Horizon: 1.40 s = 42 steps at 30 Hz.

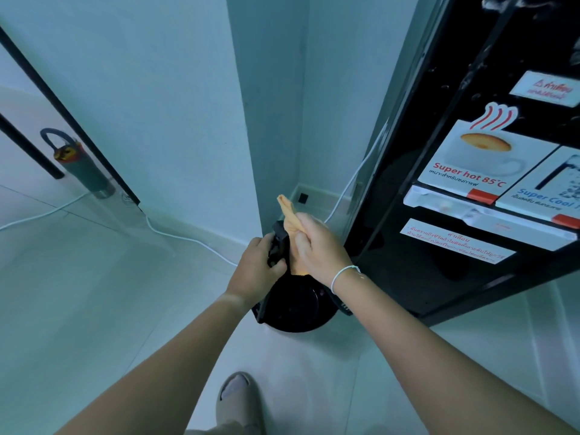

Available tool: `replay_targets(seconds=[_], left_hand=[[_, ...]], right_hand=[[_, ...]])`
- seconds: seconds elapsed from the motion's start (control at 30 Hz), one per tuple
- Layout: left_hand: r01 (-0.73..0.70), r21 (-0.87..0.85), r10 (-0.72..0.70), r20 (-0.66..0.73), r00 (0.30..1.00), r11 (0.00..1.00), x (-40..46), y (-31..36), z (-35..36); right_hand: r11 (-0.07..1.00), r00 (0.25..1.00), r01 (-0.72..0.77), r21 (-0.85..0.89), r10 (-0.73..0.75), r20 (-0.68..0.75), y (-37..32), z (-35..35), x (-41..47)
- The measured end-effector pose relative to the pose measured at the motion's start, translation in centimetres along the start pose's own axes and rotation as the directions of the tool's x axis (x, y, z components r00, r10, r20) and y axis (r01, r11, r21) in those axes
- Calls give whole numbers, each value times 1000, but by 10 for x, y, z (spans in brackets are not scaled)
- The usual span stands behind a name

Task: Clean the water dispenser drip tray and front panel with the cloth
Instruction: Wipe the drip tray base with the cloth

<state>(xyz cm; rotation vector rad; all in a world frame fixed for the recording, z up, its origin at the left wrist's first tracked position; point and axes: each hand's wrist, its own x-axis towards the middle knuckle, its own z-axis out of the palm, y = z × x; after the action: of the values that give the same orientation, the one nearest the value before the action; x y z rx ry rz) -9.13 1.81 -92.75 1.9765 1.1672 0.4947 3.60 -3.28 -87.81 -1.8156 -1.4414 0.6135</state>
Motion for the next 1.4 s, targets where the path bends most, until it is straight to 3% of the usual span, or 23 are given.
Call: replay_targets(seconds=[0.1,0.23,0.4,0.5,0.9,1.0,1.2,1.27,1.4], left_hand=[[13,-23,-13,-28,1000,1000,0,-2,-1],[-19,-3,19,-33,999,1000,1,-1,-1],[-28,-43,25,-79,997,999,3,2,5],[-33,-55,28,-81,996,998,1,-1,13],[-31,29,31,-5,1000,999,7,-8,22],[-31,27,31,-7,999,999,6,-5,22],[0,-98,-7,-65,998,995,-1,3,19],[45,-172,-70,-145,987,984,-1,5,17],[141,-368,-242,-245,939,919,12,6,7]], right_hand=[[984,989,129,-122,-119,86,-3,6,1],[968,987,139,-210,-117,113,-1,8,7],[997,995,-7,-74,14,101,4,0,12],[992,991,-89,-87,97,93,4,-3,13],[934,971,164,-319,-96,220,-1,8,22],[969,987,79,-235,-43,157,3,2,20],[970,980,-199,141,198,19,15,-4,12],[922,958,-276,272,287,-2,19,-1,10],[855,913,-377,356,408,-14,34,19,-2]])
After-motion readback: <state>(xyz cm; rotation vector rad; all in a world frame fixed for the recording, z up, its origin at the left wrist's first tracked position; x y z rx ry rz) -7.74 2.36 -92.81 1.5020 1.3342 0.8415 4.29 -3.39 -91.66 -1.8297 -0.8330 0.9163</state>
